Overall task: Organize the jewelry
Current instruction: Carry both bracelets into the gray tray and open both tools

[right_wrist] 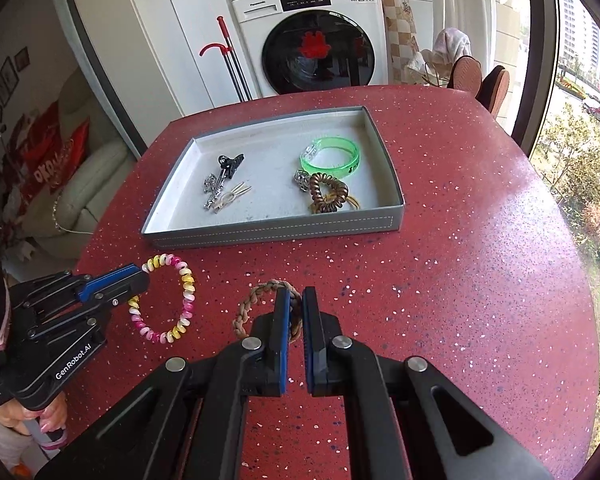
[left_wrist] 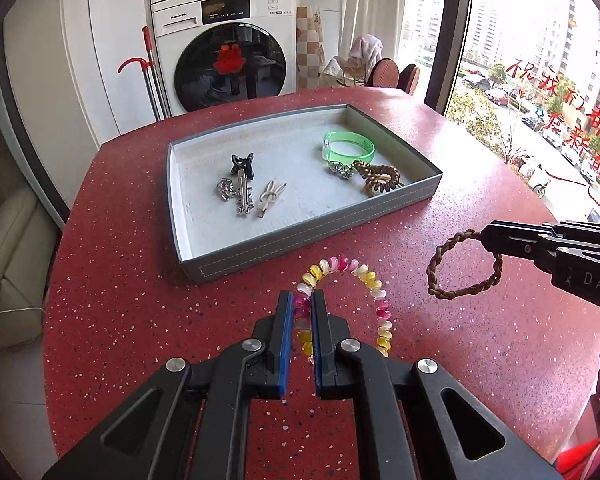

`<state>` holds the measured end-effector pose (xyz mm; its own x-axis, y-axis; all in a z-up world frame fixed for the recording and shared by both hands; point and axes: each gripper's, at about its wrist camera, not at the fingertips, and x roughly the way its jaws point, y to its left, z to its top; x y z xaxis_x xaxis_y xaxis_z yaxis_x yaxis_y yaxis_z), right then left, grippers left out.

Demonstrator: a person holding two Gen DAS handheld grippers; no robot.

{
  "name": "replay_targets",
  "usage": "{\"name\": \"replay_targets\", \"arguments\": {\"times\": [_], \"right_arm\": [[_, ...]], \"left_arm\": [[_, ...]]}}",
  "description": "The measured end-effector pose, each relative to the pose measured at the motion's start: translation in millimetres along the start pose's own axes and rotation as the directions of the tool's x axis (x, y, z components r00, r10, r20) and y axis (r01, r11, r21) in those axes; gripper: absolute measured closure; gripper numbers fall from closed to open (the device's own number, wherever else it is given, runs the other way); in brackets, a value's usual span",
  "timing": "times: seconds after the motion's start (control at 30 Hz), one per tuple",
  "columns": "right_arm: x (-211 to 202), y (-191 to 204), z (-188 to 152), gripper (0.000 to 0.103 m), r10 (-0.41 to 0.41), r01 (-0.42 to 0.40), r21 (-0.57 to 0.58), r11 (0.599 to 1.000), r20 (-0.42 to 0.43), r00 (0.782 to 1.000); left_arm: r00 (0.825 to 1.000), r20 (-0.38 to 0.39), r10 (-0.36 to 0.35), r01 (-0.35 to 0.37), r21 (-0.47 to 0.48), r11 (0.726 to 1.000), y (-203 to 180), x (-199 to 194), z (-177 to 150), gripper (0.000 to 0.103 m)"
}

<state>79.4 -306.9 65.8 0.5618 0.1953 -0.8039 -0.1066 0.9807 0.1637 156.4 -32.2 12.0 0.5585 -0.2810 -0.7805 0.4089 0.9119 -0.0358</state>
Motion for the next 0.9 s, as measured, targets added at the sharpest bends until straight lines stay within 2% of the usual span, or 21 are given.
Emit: {"name": "replay_targets", "arguments": {"times": [0.5,0.7,0.9], "right_arm": [[6,0,51,0.096,0.04,-0.041,0.022,0.999,0.048,0.998],[32,-2,73,0.096,0.046,-0.048,0.047,0.998,0.039,0.998],[63,-4,85,0.096,0.043,-0.044,0.066,0.997,0.018,0.999]], "left_arm": [[0.998,0.06,0.035,-0.031,-0.071,0.997,26,0,40,0.077],[0.997,0.057,0.059,-0.052,-0.115,0.992,39,20,61,0.077],[0.996,0.01,0.084,-0.082,-0.132,0.988,45,52,72,0.077]]}}
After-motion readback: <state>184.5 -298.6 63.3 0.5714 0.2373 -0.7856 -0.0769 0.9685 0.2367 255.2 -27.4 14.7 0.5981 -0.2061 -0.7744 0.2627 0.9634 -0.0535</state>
